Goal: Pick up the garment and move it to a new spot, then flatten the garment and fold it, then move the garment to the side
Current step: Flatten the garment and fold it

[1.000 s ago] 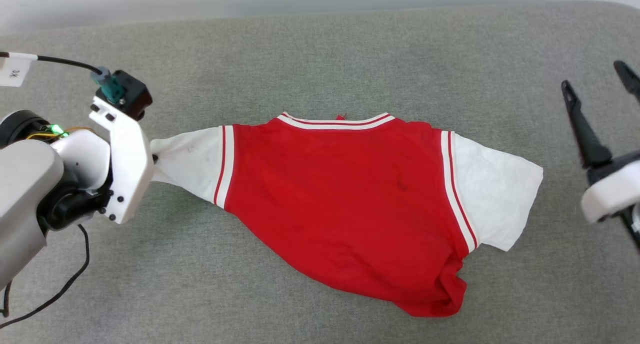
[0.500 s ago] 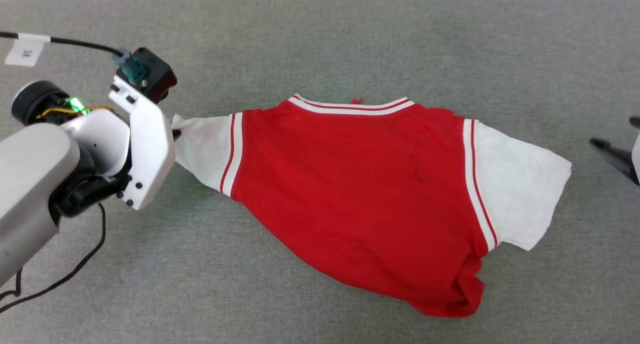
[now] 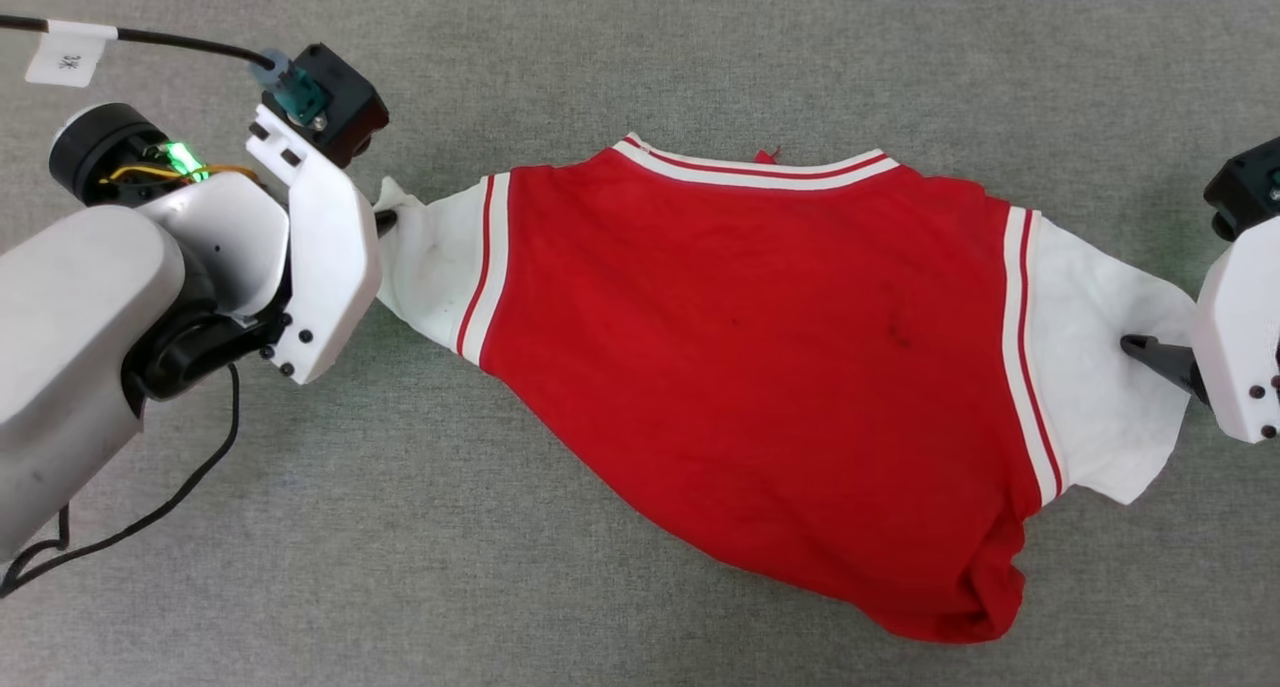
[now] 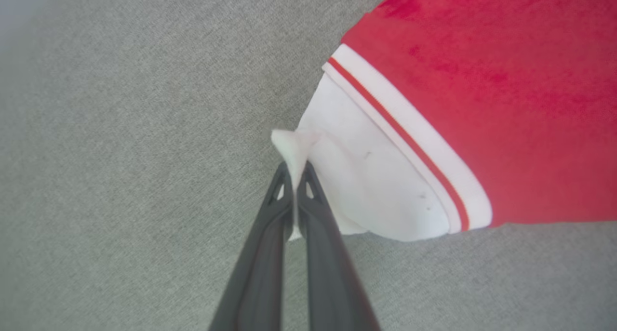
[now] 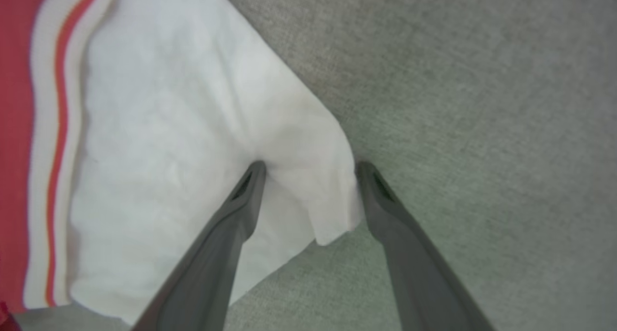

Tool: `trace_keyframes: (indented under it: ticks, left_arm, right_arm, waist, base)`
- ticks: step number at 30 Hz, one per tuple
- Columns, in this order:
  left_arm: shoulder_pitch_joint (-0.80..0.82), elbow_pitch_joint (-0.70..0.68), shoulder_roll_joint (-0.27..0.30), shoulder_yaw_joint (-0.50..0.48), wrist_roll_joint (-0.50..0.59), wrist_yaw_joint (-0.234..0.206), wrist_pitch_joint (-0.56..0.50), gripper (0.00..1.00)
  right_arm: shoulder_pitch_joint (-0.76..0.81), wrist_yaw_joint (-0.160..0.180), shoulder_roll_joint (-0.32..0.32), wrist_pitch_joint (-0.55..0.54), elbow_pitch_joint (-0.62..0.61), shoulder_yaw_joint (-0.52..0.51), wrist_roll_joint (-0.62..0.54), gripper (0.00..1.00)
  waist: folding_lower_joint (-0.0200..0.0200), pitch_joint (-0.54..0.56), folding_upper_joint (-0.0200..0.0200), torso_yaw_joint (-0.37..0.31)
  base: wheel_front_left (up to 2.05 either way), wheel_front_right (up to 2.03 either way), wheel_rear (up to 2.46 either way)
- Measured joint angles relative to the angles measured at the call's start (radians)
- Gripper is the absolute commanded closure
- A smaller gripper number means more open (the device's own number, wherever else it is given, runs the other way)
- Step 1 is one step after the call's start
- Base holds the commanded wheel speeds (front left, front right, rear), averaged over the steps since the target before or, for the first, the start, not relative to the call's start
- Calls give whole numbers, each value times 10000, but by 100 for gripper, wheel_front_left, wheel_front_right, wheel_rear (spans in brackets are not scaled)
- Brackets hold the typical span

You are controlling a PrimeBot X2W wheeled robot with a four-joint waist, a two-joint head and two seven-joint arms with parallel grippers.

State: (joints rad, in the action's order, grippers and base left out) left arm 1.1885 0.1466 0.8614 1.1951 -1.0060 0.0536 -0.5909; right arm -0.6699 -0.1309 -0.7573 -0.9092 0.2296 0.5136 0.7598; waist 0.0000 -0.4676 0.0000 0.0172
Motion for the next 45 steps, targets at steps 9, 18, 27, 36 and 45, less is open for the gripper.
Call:
trace_keyframes:
  ticks: [9, 18, 27, 36, 45]
  left_arm:
    - [-174, 305, -21, 52, -31, 84, 255, 100]
    - [-433, 113, 161, -82, -176, 138, 922, 100]
    - [-367, -723, 514, -642, -186, -111, 1680, 100]
    - [404, -905, 441, -1220, 63, -357, 2196, 100]
    - [2258, 199, -686, -1785, 552, -213, 2449, 100]
  right_arm:
    - [-122, 15, -94, 1728, 384, 779, 454, 100]
    - [-123, -2, -704, 3791, -109, 978, 512, 100]
    - [41, -4, -1206, 4867, -1110, 132, 236, 100]
    - [-401, -4, -1187, 4502, -2092, -1045, -487, 100]
    - [-3012, -4, -445, 3800, -1793, -1530, -1505, 100]
  waist:
    - [1, 253, 0, -33]
    - [1, 1545, 0, -161]
    - [0, 2733, 0, -258]
    - [0, 3065, 0, -343]
    - [0, 2101, 0, -252]
  base:
    - [0, 0, 0]
    - [0, 0, 0]
    - [0, 0, 0]
    - [0, 0, 0]
    - [0, 0, 0]
